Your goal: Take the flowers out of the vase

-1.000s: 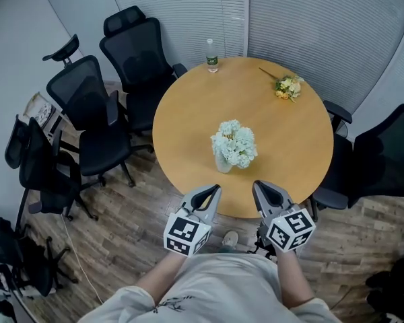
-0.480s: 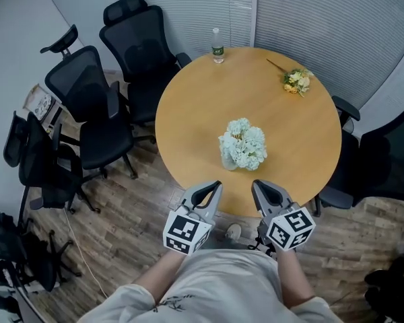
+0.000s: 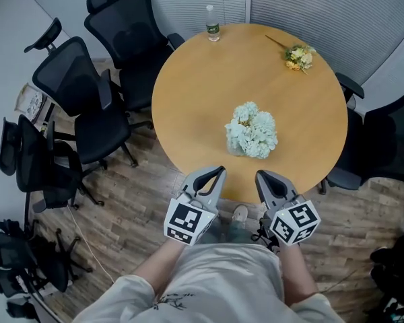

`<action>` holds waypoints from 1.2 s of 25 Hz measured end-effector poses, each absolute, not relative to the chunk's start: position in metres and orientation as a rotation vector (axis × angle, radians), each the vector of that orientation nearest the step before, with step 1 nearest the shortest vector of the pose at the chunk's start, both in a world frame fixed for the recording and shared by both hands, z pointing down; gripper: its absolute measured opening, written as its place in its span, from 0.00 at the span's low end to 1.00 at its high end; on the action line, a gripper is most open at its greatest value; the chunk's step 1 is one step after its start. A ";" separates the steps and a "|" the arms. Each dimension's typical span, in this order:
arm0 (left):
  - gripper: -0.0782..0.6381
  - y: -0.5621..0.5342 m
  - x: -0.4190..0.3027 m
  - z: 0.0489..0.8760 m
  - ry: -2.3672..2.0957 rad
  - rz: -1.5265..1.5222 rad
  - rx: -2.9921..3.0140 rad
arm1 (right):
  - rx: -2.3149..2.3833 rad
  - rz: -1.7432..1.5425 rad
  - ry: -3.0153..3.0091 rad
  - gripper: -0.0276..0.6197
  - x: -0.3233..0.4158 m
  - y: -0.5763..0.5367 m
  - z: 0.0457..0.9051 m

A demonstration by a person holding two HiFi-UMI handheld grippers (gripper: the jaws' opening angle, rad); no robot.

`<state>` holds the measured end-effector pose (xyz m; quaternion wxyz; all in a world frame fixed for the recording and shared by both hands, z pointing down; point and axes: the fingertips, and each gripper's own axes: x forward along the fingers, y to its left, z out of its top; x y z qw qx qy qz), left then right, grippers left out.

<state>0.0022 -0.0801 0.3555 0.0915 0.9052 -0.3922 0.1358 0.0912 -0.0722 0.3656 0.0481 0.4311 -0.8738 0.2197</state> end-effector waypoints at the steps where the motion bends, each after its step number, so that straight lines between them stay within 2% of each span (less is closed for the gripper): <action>1: 0.12 -0.081 0.002 0.358 -1.155 0.408 2.693 | 1.321 0.673 -2.658 0.05 0.091 -0.073 0.368; 24: 0.13 -0.133 0.008 0.428 -1.079 0.419 2.736 | 1.414 0.633 -2.616 0.05 0.083 -0.119 0.422; 26: 0.17 -0.138 0.010 0.434 -1.064 0.424 2.743 | 1.420 0.617 -2.629 0.06 0.080 -0.123 0.423; 28: 0.27 -0.142 0.013 0.442 -1.039 0.436 2.745 | 1.434 0.608 -2.639 0.06 0.079 -0.127 0.424; 30: 0.34 -0.145 0.017 0.450 -1.004 0.451 2.742 | 1.440 0.613 -2.641 0.12 0.078 -0.131 0.426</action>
